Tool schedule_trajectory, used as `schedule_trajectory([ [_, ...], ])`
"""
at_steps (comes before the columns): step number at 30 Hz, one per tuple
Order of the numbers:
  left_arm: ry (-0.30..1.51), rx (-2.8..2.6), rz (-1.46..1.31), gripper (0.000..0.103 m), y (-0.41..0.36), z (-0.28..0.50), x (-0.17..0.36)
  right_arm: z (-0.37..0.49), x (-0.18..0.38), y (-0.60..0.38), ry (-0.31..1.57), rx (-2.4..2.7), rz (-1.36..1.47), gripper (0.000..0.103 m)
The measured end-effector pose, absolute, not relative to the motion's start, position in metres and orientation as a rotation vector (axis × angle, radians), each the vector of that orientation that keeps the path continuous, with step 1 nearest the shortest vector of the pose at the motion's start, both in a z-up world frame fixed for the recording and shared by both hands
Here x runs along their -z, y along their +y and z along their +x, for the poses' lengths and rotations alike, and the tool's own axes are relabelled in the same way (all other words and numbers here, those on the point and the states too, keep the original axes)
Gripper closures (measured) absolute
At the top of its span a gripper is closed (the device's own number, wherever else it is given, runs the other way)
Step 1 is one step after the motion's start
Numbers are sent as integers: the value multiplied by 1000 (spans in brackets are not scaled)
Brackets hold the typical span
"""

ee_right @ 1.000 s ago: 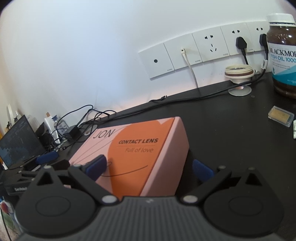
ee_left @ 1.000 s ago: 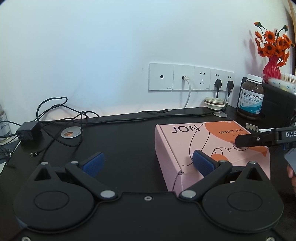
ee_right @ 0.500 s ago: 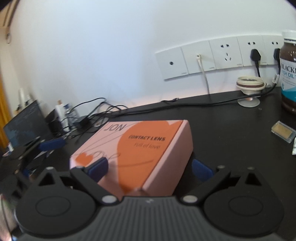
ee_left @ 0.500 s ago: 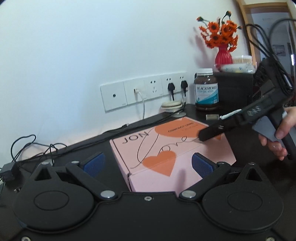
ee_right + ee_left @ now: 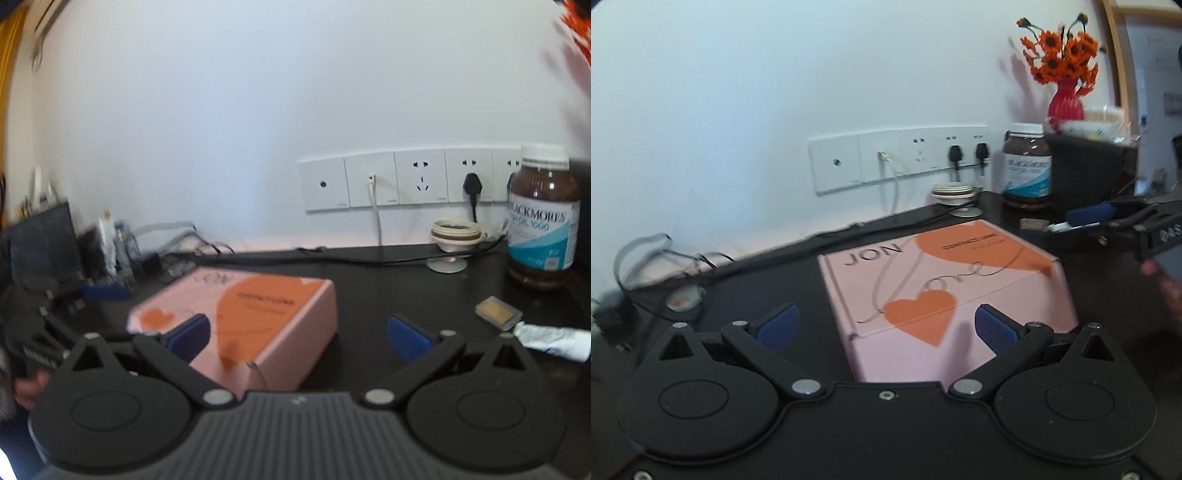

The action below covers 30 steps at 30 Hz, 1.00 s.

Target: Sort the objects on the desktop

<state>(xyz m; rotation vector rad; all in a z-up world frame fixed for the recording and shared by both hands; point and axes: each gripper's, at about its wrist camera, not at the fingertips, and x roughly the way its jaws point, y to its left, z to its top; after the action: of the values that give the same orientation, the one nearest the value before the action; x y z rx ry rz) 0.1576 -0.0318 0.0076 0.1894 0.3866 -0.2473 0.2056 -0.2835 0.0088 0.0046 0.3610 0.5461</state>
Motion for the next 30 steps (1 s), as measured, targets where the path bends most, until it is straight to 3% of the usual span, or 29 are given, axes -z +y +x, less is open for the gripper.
schedule_trajectory([
  [8,330,219,263,0,-36,148,-5,175,3,-262,197,-624,-290,1],
  [14,356,220,284,0,-38,151,0,189,-2,-256,263,-679,-345,1],
  [23,356,217,257,0,-35,154,1,219,-36,-206,407,-844,-855,1],
  [30,358,221,234,0,-32,156,1,226,-52,-161,442,-1007,-1041,1],
])
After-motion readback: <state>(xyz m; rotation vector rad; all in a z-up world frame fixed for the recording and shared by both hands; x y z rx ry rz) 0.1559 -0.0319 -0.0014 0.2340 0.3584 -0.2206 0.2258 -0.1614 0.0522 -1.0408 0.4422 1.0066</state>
